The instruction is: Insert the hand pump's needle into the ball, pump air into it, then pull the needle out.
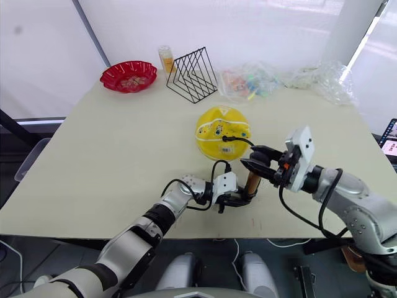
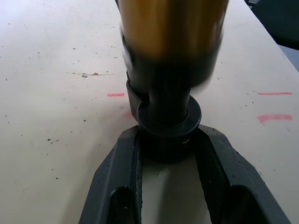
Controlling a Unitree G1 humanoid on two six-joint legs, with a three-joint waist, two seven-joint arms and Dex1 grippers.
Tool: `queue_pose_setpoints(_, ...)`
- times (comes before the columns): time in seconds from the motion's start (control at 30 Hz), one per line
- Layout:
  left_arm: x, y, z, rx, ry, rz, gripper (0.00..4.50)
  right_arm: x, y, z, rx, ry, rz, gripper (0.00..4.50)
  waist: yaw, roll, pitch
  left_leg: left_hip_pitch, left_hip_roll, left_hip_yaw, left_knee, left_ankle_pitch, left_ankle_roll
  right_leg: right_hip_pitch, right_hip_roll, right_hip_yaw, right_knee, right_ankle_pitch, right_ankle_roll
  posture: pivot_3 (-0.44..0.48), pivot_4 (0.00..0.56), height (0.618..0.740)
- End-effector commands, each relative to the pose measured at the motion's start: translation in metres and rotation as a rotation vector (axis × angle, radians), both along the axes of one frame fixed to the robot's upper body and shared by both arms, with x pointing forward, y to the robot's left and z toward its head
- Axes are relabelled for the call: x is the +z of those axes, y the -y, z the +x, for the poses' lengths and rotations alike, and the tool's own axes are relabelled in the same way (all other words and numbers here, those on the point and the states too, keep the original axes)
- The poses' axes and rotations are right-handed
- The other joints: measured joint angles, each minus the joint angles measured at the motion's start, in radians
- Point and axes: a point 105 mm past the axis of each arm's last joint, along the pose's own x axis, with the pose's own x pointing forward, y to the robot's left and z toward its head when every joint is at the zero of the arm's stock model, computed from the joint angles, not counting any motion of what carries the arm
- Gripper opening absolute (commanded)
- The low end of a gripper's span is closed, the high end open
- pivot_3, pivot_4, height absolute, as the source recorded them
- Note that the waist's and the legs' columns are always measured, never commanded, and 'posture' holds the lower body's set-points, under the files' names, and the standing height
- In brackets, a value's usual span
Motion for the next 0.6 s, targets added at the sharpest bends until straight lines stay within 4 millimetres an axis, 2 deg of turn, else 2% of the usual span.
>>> queue_pose_setpoints(0.03, -0.044, -0.026, -0.018, 0.020, -0.127, 0.168, 1.15, -0.019, 0.004, 0.004, -0.040, 0.008, -0.032, 2.03, 0.000, 0.000, 0.000, 0.000, 0.000, 0.000, 0.000, 0.000, 0.000, 0.000, 0.000, 0.000, 0.000, 0.000, 0.000, 0.000, 0.150, 0.735)
queue_pose_setpoints(0.17, -0.044, -0.026, -0.017, 0.021, -0.127, 0.171, 1.15, -0.028, 0.006, 0.005, -0.043, 0.020, -0.034, 2.03, 0.000, 0.000, -0.002, 0.001, 0.000, 0.000, 0.000, 0.000, 0.000, 0.000, 0.000, 0.000, 0.000, 0.000, 0.000, 0.000, 0.150, 0.735)
queue_pose_setpoints(0.23, -0.044, -0.027, -0.017, 0.022, -0.128, 0.171, 1.15, -0.026, 0.006, 0.006, -0.048, 0.036, -0.017, 2.03, 0.000, -0.001, -0.002, 0.001, 0.000, 0.000, 0.000, 0.000, 0.000, 0.000, 0.000, 0.000, 0.000, 0.000, 0.000, 0.000, 0.150, 0.735)
queue_pose_setpoints(0.37, -0.044, -0.027, -0.017, 0.024, -0.127, 0.173, 1.15, 0.005, 0.012, 0.009, -0.043, 0.112, 0.045, 2.01, 0.000, -0.001, -0.002, 0.001, 0.000, 0.000, 0.000, 0.000, 0.000, 0.000, 0.000, 0.000, 0.000, 0.000, 0.000, 0.000, 0.150, 0.735)
queue_pose_setpoints(0.5, -0.044, -0.027, -0.016, 0.025, -0.124, 0.173, 1.15, 0.025, 0.017, 0.009, -0.037, 0.131, 0.076, 2.01, 0.000, 0.000, -0.002, 0.000, 0.000, 0.000, 0.000, 0.000, 0.000, 0.000, 0.000, 0.000, 0.000, 0.000, 0.000, 0.000, 0.150, 0.735)
queue_pose_setpoints(0.6, -0.044, -0.026, -0.016, 0.020, -0.119, 0.173, 1.15, 0.055, 0.022, 0.008, -0.026, 0.154, 0.112, 2.01, 0.000, 0.002, 0.000, -0.001, 0.000, 0.000, 0.000, 0.000, 0.000, 0.000, 0.000, 0.000, 0.000, 0.000, 0.000, 0.000, 0.150, 0.735)
